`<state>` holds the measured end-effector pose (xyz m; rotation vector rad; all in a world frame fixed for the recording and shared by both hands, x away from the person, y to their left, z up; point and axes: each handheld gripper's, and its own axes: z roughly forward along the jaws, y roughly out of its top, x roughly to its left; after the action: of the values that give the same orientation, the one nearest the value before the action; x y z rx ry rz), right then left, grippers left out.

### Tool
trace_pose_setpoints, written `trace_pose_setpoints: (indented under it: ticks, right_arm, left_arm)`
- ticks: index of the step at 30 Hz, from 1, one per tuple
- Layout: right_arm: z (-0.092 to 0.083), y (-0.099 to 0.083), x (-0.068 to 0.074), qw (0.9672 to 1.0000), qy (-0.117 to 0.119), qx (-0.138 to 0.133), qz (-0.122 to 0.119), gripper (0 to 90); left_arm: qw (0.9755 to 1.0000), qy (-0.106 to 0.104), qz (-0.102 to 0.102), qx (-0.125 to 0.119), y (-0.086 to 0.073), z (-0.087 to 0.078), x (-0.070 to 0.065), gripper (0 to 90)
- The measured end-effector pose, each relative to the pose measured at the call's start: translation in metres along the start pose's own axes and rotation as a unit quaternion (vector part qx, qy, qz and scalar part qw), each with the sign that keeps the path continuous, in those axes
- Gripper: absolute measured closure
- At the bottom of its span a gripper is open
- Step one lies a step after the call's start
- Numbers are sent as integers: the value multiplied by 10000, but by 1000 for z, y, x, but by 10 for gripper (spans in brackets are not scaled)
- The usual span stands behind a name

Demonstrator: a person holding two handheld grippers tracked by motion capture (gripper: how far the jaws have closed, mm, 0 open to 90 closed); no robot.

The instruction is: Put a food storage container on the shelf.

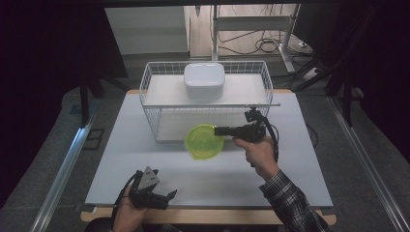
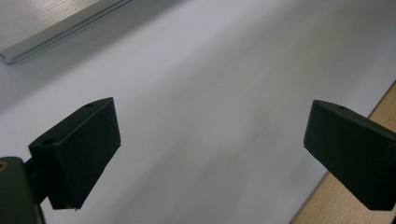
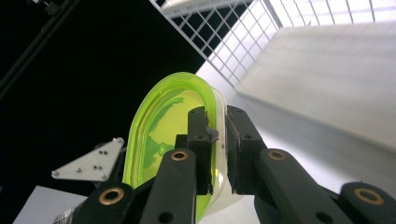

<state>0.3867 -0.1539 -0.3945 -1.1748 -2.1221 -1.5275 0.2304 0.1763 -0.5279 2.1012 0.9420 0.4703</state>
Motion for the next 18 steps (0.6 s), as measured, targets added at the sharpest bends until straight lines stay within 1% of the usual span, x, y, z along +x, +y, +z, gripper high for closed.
trace_pose_setpoints:
  ticks: [4, 5, 6, 9, 11, 13, 14, 17, 18]
  right_arm:
    - [-6, 12, 6, 10000, 25, -90, -20, 818]
    - [-10, 18, 9, 9999, 18, -145, -34, 818]
    - [-10, 18, 9, 9999, 18, -145, -34, 818]
    - [-17, 29, 15, 9996, 33, -273, -62, 818]
    - [-18, 32, 16, 9995, 32, -300, -79, 818]
    - [-22, 39, 19, 9991, 110, -417, -36, 818]
    - [-22, 39, 19, 9991, 110, -417, -36, 818]
    - [-27, 51, 22, 9984, 95, -549, -28, 819]
    - [-27, 51, 22, 9984, 95, -549, -28, 819]
  left_arm:
    - [10000, 4, 9, 7, 0, 1, 0, 34]
    - [10000, -1, 8, 15, 0, 1, 0, 34]
    - [10000, -1, 8, 15, 0, 1, 0, 34]
    - [10000, 1, 13, 28, 0, 1, 0, 34]
    - [10000, -11, 15, 39, 0, 2, 0, 35]
    - [10000, -20, 24, 56, 0, 2, 0, 35]
    - [10000, -20, 24, 56, 0, 2, 0, 35]
    - [10000, -27, 14, 44, 0, 2, 0, 35]
    - [10000, -27, 14, 44, 0, 2, 0, 35]
